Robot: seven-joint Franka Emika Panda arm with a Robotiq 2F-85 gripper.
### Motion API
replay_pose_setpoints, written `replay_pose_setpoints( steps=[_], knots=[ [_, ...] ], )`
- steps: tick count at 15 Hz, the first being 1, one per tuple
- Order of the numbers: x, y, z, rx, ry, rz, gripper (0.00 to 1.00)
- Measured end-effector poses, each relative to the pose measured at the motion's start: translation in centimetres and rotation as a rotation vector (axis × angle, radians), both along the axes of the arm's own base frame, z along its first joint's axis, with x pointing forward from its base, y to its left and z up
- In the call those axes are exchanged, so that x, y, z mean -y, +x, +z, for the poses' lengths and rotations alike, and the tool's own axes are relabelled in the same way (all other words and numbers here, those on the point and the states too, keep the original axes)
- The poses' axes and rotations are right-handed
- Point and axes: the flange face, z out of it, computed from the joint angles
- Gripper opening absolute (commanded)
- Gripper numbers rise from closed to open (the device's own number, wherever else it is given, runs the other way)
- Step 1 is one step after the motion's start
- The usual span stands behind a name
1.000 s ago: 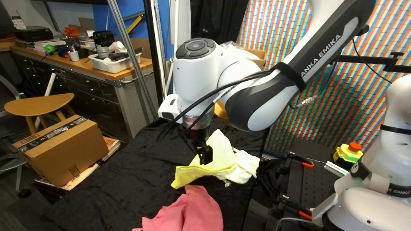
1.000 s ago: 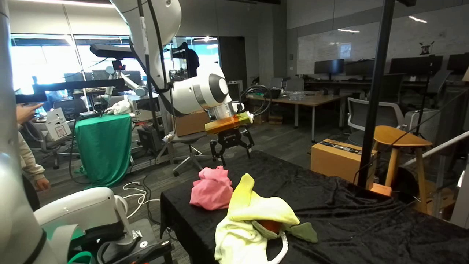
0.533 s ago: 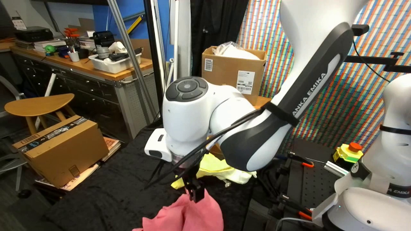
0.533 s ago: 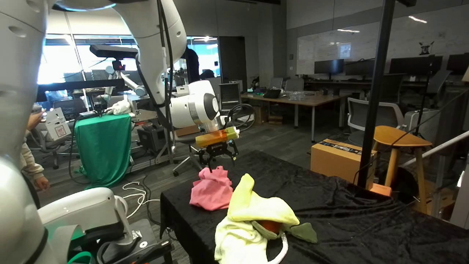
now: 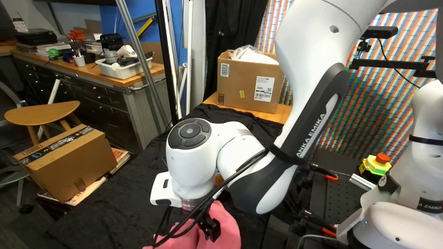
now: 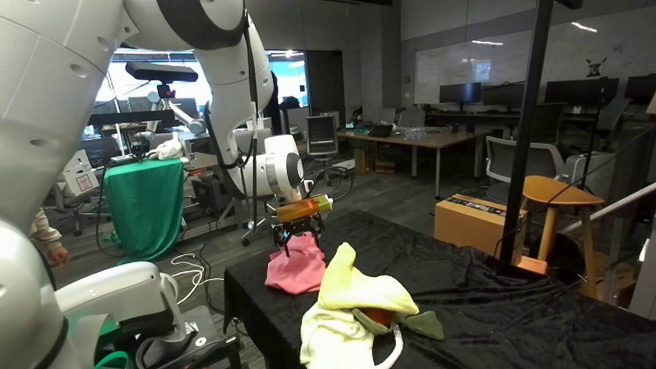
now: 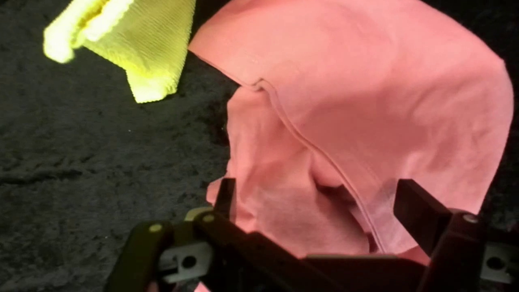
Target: Put all the items on the table in one place
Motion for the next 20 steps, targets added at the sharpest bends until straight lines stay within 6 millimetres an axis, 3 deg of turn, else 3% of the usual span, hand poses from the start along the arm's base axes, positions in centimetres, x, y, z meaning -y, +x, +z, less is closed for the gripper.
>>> replay_pose_setpoints(
  steps=[6,7,8,15,17,20],
  knots=[
    [0.1,0.7,-2.4,-0.062,0.0,0.079,1.0],
    [0.2,0.8,-2.6,-0.067,-0.002,0.085,0.93],
    [0.2,1.0,-2.8,-0.072,-0.004,0.089,0.73],
    [0.3,1.9,-2.6,-0.086,-0.015,0.096,0.18],
    [0.2,2.0,-2.4,-0.085,-0.015,0.1,0.04],
    [0.0,2.1,-2.2,-0.089,-0.018,0.101,0.0]
  ],
)
